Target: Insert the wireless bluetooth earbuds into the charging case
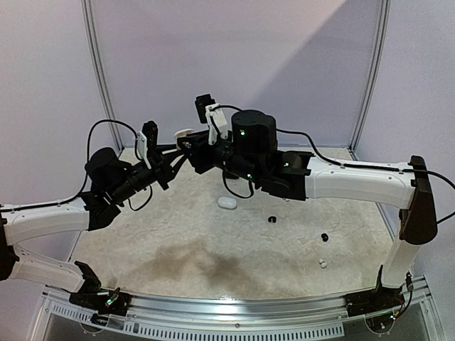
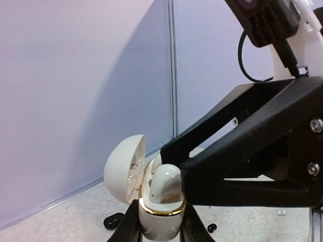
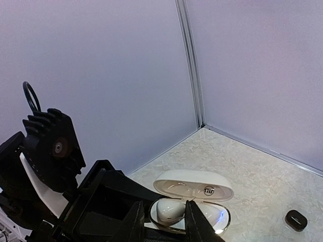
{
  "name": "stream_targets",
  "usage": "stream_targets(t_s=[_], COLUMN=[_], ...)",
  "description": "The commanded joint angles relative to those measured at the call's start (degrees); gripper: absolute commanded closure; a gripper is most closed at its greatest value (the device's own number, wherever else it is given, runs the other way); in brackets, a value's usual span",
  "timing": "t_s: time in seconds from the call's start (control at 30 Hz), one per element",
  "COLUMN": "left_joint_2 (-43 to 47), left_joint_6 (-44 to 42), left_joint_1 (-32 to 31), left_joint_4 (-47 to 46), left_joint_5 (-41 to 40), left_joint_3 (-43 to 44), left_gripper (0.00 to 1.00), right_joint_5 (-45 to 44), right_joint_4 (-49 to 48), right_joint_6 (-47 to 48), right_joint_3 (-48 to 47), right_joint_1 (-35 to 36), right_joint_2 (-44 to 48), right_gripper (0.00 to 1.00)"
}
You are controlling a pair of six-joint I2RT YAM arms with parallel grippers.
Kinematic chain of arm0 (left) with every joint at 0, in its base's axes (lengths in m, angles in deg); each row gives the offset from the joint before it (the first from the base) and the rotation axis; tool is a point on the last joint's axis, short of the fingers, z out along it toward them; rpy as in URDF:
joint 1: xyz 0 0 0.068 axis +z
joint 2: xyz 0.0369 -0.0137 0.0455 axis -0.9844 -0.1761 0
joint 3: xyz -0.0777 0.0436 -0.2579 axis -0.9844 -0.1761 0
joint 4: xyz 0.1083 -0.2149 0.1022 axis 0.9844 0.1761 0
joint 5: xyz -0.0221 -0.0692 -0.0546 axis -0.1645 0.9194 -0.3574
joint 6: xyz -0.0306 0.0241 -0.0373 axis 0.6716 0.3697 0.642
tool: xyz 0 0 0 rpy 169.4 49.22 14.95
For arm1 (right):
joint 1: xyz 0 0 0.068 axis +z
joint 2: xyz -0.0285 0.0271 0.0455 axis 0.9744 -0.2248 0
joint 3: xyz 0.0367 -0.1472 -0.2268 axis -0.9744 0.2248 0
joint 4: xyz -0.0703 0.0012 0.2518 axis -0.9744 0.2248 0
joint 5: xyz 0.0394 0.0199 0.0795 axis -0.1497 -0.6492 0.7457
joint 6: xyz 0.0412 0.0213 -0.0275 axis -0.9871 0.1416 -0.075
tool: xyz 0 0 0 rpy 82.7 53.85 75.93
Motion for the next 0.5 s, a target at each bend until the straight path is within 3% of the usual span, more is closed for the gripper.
stream_targets(t_s=[0.0, 0.47], left_joint_2=[0.69, 0.51], left_joint_6=[0.79, 2.14], left_joint_1=[0.09, 0.09], left_joint_4=[-2.71, -2.07], left_joint_5=[3.65, 3.58], left_joint_3=[-0.31, -0.21], left_gripper=[1.00, 1.00], right_joint_5=[-3.18, -4.55], right_joint_4=[5.00, 10.33], right_joint_6=[1.70, 5.49], right_joint_3=[-2.04, -3.86], right_joint_1=[0.04, -0.61], right_joint_2=[0.30, 3.62], right_gripper=[0.71, 0.57])
